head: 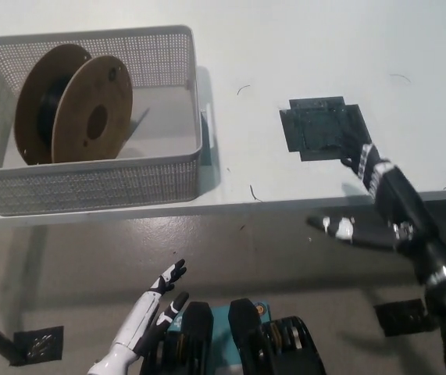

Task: Use the right hand to pick up a 3d printing filament and place it into a container on the left side

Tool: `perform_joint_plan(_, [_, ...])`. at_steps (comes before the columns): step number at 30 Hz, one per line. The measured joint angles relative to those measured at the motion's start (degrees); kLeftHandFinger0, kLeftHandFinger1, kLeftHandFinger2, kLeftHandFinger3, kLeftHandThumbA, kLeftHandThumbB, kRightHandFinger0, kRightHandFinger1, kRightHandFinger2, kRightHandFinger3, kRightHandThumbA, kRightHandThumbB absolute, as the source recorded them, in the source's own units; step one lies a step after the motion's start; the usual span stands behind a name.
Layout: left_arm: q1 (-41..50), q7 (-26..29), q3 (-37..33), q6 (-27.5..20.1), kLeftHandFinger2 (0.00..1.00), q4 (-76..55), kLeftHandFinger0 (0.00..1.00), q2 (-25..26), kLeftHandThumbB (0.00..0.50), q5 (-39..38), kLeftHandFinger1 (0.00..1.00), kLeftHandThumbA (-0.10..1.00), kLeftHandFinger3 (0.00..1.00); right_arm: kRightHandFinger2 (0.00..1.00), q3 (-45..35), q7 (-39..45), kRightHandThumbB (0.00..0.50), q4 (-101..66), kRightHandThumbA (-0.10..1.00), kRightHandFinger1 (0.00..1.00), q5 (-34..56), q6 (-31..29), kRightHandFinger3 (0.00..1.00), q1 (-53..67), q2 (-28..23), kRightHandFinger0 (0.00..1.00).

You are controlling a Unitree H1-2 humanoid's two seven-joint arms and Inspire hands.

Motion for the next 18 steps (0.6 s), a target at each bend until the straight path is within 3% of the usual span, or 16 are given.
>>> perform_joint_plan(3, [0.0, 0.0, 0.0, 0.0, 1.00, 0.0, 1.00, 0.0, 0.191, 0.0, 1.00, 1.00, 1.00, 1.00, 0.3, 0.1, 0.317, -6.1, 1.00, 1.00, 0.0, -1.6, 1.00, 5.2, 0.0, 1.00])
perform_joint_plan(5, [0.0, 0.0, 0.0, 0.0, 1.00, 0.0, 1.00, 0.0, 0.194, 0.0, 1.00, 1.00, 1.00, 1.00, 0.4, 0.0, 0.295, -7.3, 1.00, 1.00, -0.2, -3.7, 1.00, 7.9, 0.0, 1.00])
perform_joint_plan(7, [0.0, 0.0, 0.0, 0.0, 1.00, 0.0, 1.00, 0.0, 0.189, 0.0, 1.00, 1.00, 1.00, 1.00, 0.6, 0.0, 0.225, -6.6, 1.00, 1.00, -0.6, -5.3, 1.00, 10.0, 0.0, 1.00])
perform_joint_plan(12, [0.0, 0.0, 0.0, -0.1, 1.00, 0.0, 1.00, 0.0, 0.182, 0.0, 1.00, 1.00, 1.00, 1.00, 1.5, -0.1, 0.202, 1.2, 1.00, 1.00, -2.4, -9.7, 1.00, 11.2, 0.0, 1.00])
perform_joint_plan(16, [0.0, 0.1, 0.0, -0.2, 1.00, 0.0, 1.00, 0.0, 0.189, 0.0, 1.00, 1.00, 1.00, 1.00, 3.1, -0.8, 0.139, 11.2, 1.00, 1.00, -5.1, -13.5, 1.00, 10.6, 0.5, 1.00])
perform_joint_plan(18, [0.0, 0.1, 0.0, -0.2, 1.00, 0.0, 1.00, 0.0, 0.187, 0.0, 1.00, 1.00, 1.00, 1.00, 3.9, -1.1, 0.147, 15.2, 1.00, 1.00, -6.0, -15.0, 1.00, 10.2, 0.9, 1.00])
